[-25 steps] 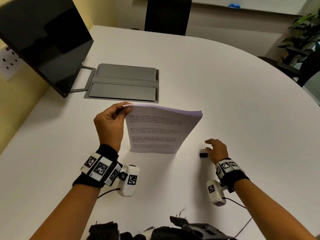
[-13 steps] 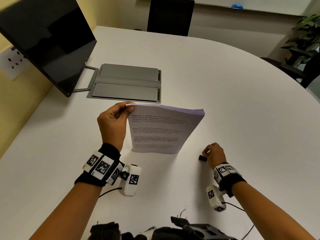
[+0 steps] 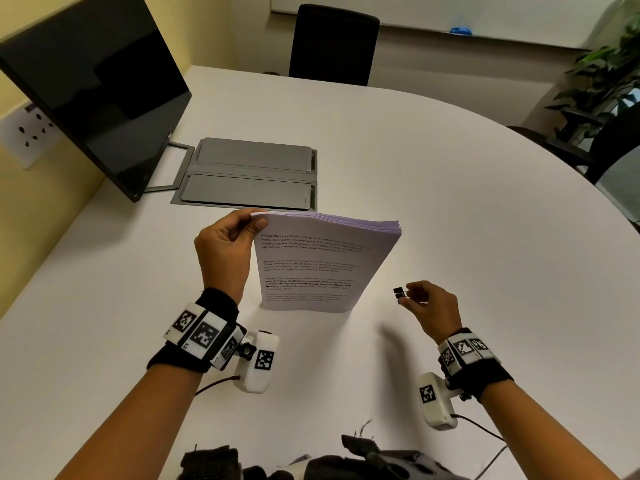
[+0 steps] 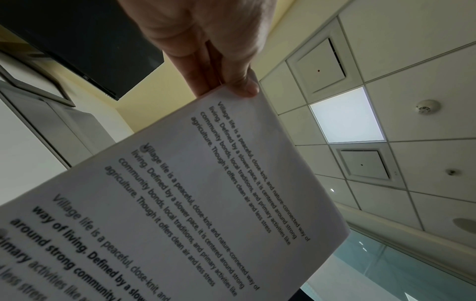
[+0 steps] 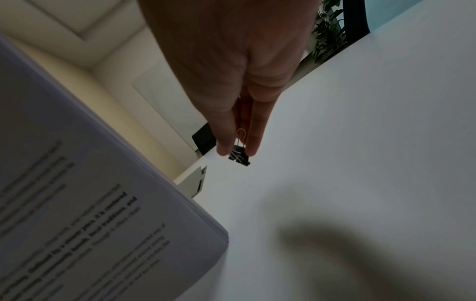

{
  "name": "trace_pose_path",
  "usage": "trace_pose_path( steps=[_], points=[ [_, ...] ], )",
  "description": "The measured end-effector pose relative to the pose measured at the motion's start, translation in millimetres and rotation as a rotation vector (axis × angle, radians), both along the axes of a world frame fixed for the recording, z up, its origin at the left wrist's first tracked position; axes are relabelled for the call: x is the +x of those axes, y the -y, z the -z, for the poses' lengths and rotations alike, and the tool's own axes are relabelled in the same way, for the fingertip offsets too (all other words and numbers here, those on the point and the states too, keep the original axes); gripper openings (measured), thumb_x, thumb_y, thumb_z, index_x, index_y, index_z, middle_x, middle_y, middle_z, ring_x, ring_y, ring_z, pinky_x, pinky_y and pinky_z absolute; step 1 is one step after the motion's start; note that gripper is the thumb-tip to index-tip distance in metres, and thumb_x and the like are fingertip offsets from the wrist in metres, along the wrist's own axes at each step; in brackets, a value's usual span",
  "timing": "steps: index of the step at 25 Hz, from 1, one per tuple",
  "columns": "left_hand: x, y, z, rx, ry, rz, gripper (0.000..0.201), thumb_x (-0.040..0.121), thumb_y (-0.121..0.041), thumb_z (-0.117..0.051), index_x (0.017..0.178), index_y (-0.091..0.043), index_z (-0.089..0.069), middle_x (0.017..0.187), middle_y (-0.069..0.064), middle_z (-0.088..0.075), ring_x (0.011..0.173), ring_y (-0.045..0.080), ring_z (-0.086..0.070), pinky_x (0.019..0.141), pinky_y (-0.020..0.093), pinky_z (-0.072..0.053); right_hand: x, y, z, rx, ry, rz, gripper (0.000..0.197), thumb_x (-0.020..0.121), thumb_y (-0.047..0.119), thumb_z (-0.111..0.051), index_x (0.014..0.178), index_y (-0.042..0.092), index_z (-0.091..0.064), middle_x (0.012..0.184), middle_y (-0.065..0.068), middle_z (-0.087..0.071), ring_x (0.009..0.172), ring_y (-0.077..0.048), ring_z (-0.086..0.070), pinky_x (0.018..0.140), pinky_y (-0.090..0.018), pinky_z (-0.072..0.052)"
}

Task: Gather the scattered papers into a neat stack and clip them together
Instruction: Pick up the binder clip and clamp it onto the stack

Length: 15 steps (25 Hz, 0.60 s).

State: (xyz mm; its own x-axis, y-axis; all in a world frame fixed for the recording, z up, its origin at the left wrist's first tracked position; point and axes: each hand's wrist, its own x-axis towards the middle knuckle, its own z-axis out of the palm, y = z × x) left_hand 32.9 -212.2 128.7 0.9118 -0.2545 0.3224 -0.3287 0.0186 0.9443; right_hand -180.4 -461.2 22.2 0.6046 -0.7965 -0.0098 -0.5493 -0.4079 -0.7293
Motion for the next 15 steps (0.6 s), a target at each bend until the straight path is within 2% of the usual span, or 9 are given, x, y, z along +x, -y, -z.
trace_pose_path(
  steps=[2,3,5,8,10,13,15],
  points=[
    [0.8,0.1,0.8,0.001,0.004,0.0,0.012,0.086,-0.014,-0.063,0.096,-0.018,-0.068,0.083,-0.007,-0.068,0.077,0.012,-0.064,0.079,0.028,-0.056,1.9,-2.2,-5.9,-0.047,0.028,0.006,0.028,0.074,0.005,-0.075,0.1,0.003,-0.066,0.092,-0.013,-0.069,0.082,-0.021,-0.063,0.078,-0.025,-0.051],
    [1.3,0.4,1.4,0.002,0.002,-0.002,0.012,0.086,-0.014,-0.063,0.096,-0.016,-0.069,0.083,-0.004,-0.069,0.077,0.012,-0.064,0.079,0.028,-0.056,2.6,-3.0,-9.8,-0.05,0.04,0.025,0.027,0.074,0.003,-0.074,0.1,0.003,-0.066,0.095,-0.013,-0.069,0.083,-0.02,-0.063,0.076,-0.021,-0.05],
    [2.4,0.7,2.7,0.007,-0.004,-0.007,0.015,0.086,-0.015,-0.063,0.098,-0.01,-0.07,0.086,0.003,-0.07,0.078,0.015,-0.064,0.08,0.03,-0.057,3.9,-4.2,-17.9,-0.046,0.086,0.062,0.024,0.074,0.0,-0.073,0.097,0.004,-0.067,0.096,-0.012,-0.069,0.083,-0.018,-0.063,0.069,-0.006,-0.046],
    [2.0,-0.1,2.6,0.015,-0.001,-0.008,0.017,0.086,-0.016,-0.063,0.099,-0.008,-0.07,0.09,0.007,-0.07,0.079,0.018,-0.064,0.08,0.029,-0.057,6.9,-7.3,-32.5,-0.028,0.158,0.09,0.023,0.074,0.002,-0.074,0.096,0.003,-0.07,0.092,-0.007,-0.069,0.079,-0.016,-0.063,0.067,0.003,-0.043],
    [1.0,-1.0,1.9,0.014,0.001,-0.004,0.015,0.086,-0.016,-0.063,0.099,-0.012,-0.069,0.09,0.006,-0.07,0.079,0.016,-0.064,0.079,0.026,-0.057,8.4,-8.3,-38.5,-0.05,0.126,0.093,0.025,0.075,0.004,-0.073,0.101,0.006,-0.071,0.092,-0.006,-0.066,0.078,-0.017,-0.062,0.07,-0.003,-0.044],
    [0.0,-1.8,1.6,0.011,0.003,-0.006,0.014,0.086,-0.015,-0.063,0.099,-0.014,-0.069,0.089,0.004,-0.07,0.078,0.011,-0.064,0.077,0.02,-0.056,11.4,-6.4,-40.0,-0.089,-0.024,0.024,0.034,0.078,0.002,-0.071,0.111,0.009,-0.069,0.099,-0.014,-0.067,0.09,-0.025,-0.066,0.085,-0.022,-0.045],
    [-0.5,-2.3,1.6,0.005,0.007,-0.008,0.013,0.086,-0.014,-0.063,0.098,-0.015,-0.068,0.088,0.002,-0.069,0.077,0.009,-0.064,0.076,0.017,-0.056,11.9,-6.5,-41.7,-0.041,-0.098,-0.013,0.038,0.078,0.003,-0.071,0.115,0.009,-0.066,0.099,-0.016,-0.071,0.098,-0.027,-0.066,0.086,-0.02,-0.04]
  ],
)
